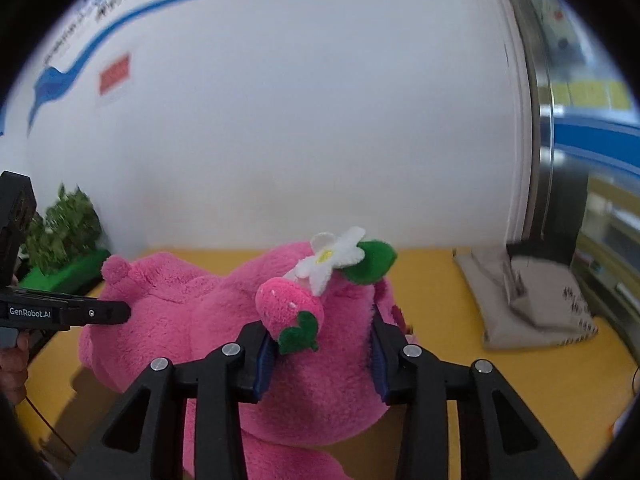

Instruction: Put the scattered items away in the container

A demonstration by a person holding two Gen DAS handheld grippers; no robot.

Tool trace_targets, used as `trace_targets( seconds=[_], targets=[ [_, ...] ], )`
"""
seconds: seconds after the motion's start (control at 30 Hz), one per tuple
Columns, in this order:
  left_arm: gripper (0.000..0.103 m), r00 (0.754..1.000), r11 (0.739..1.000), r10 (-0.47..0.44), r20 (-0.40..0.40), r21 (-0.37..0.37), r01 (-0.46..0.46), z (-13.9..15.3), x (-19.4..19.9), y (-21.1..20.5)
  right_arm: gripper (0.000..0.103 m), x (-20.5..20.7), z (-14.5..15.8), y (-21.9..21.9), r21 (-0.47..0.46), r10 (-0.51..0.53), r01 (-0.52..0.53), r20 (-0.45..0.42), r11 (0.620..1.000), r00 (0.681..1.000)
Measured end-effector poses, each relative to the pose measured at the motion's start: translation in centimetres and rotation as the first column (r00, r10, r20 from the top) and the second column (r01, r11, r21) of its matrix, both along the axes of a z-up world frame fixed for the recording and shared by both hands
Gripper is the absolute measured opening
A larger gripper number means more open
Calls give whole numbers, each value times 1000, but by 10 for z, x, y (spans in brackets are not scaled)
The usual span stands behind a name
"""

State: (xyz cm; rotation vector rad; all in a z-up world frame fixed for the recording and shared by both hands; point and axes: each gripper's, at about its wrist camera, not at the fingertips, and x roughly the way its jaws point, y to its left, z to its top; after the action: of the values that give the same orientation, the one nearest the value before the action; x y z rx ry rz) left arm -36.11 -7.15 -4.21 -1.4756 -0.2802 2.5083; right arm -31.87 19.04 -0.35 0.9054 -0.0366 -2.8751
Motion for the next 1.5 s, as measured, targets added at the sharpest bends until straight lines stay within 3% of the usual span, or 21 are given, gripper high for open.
trace_targets(
  seconds=[0.03, 0.07, 0.1, 0.17, 0.23, 0.3, 0.33, 0.47, 0.63, 0.8, 1.0, 1.5],
  targets=[
    [20, 998, 1000, 1, 56, 0, -1, -28, -10, 1, 40, -14, -28, 0, 15, -17, 15, 110, 1000, 994],
    [22, 999, 1000, -11, 42, 8, 11, -34, -8, 4, 43, -23, -51, 2, 42, -58, 51, 199, 998, 978],
    [23, 1000, 1000, -6, 5, -23, 6, -25, -3, 8, 49, -22, -52, 7, 26, -64, 60, 210, 998, 976],
    [26, 999, 998, 2, -34, -64, -4, -8, 9, 11, 51, -16, -47, 18, -24, -61, 67, 205, 997, 977],
    [35, 998, 995, 9, -56, -94, -15, 10, 24, 12, 58, -4, -28, 25, -23, -61, 66, 179, 998, 982],
    [54, 997, 992, 16, -79, -124, -26, 28, 38, 13, 80, 14, -10, 30, -13, -77, 80, 152, 997, 985],
    [58, 995, 990, 19, -96, -139, -32, 38, 50, 15, 80, 28, 0, 30, -9, -67, 69, 144, 998, 987],
    [89, 982, 986, 31, -186, -154, -60, 76, 131, 17, 80, 86, 20, 26, 71, -9, -1, 135, 997, 991],
    [102, 965, 971, 81, -250, -199, -133, 96, 227, 21, 80, 165, 20, 20, 100, -38, 22, 160, 995, 986],
    [103, 953, 954, 121, -279, -233, -189, 90, 295, 27, 80, 222, 12, 18, 125, -80, 60, 161, 990, 984],
    [103, 954, 957, 134, -268, -215, -195, 81, 336, 29, 80, 261, 12, 9, 138, -89, 69, 146, 988, 985],
    [103, 963, 969, 112, -244, -190, -161, 69, 355, 35, 80, 287, 17, 0, 158, -88, 67, 126, 985, 988]
  ],
)
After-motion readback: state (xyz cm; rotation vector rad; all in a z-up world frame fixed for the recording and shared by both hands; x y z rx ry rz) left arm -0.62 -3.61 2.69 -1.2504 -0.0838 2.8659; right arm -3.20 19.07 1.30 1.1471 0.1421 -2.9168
